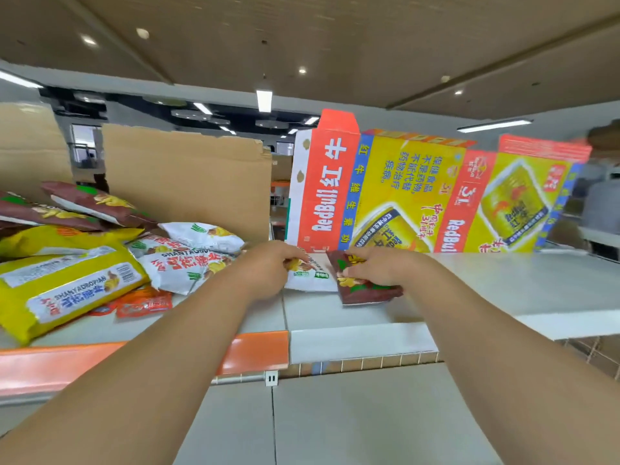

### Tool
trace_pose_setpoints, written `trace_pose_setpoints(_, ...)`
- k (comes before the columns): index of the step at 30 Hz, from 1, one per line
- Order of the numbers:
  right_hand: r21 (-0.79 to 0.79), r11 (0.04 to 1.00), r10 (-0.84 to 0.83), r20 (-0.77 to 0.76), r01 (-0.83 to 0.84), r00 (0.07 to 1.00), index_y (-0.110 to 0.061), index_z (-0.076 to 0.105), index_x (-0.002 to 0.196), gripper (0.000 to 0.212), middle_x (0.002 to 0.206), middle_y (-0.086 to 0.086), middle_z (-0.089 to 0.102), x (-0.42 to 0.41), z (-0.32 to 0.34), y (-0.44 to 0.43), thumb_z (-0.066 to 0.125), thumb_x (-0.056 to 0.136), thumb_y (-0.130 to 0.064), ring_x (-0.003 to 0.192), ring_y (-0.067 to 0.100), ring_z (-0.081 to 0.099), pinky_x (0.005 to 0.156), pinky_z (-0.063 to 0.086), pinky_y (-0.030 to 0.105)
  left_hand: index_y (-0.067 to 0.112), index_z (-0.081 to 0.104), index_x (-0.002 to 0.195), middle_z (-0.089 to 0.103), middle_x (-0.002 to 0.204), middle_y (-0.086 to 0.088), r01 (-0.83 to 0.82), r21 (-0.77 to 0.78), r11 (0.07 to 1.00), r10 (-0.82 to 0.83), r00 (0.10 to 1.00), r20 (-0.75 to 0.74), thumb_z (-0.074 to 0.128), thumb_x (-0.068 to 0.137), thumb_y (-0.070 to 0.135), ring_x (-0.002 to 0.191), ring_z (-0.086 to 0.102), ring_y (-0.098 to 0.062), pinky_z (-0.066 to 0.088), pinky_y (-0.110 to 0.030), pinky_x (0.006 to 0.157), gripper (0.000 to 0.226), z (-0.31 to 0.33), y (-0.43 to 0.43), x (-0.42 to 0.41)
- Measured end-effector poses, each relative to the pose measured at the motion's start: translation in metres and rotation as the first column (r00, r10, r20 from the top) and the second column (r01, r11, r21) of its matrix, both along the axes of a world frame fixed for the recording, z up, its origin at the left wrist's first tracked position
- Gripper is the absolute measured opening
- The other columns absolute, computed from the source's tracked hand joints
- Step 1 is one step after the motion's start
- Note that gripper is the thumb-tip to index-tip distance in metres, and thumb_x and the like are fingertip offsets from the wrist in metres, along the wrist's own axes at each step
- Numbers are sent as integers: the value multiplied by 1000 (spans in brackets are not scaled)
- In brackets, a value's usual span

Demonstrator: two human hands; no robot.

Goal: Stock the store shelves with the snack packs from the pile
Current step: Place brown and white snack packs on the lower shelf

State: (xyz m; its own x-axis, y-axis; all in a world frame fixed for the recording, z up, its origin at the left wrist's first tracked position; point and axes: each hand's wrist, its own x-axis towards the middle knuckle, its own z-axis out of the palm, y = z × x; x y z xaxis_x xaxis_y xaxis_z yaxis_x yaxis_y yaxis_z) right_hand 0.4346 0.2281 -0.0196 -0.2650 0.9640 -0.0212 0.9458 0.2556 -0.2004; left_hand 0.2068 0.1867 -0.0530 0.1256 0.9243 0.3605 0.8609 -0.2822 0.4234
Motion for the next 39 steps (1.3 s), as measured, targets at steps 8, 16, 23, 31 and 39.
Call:
trace_pose_setpoints(8,13,978,-171,-522,208,836,-10,65,96,13,87,11,62,-20,-3,-9,57,88,-16,77,24,56,64,39,29,17,65,87,60,80,5,39,-132,991,-7,972,234,68,90,29,75,55,-16,41,-27,63,14,3,-15,-7)
trace_pose_setpoints(16,24,998,-11,-816,53,578,-30,62,110,26,101,5,69,-87,11,-24,67,84,-32,89,27,69,80,60,43,34,62,108,63,94,14,-90,44,995,50,820,570,37,103,55,94,59,-14,45,-34,90,33,13,-21,-9)
trace_pose_setpoints(23,13,996,57,-835,-84,547,-18,59,92,26,85,17,59,-90,1,-15,47,93,5,63,23,53,58,48,30,22,65,94,66,86,-3,77,-263,962,200,461,864,60,94,39,79,68,-25,54,-40,91,18,30,-32,-16)
trace_pose_setpoints(31,108,955,294,-433,-275,852,-30,63,133,37,119,-13,60,-72,-14,-20,67,96,-26,107,6,51,76,40,7,22,68,113,71,111,-14,-5,-315,949,180,830,528,51,68,26,101,68,-31,47,-35,81,48,22,-28,-14)
trace_pose_setpoints(39,91,986,148,-80,-141,986,-15,69,87,14,74,5,61,-81,15,-39,61,90,-27,70,25,60,53,47,25,45,73,106,71,108,13,3,-275,961,97,933,347,63,73,57,97,64,-7,50,-25,87,36,17,-28,-15)
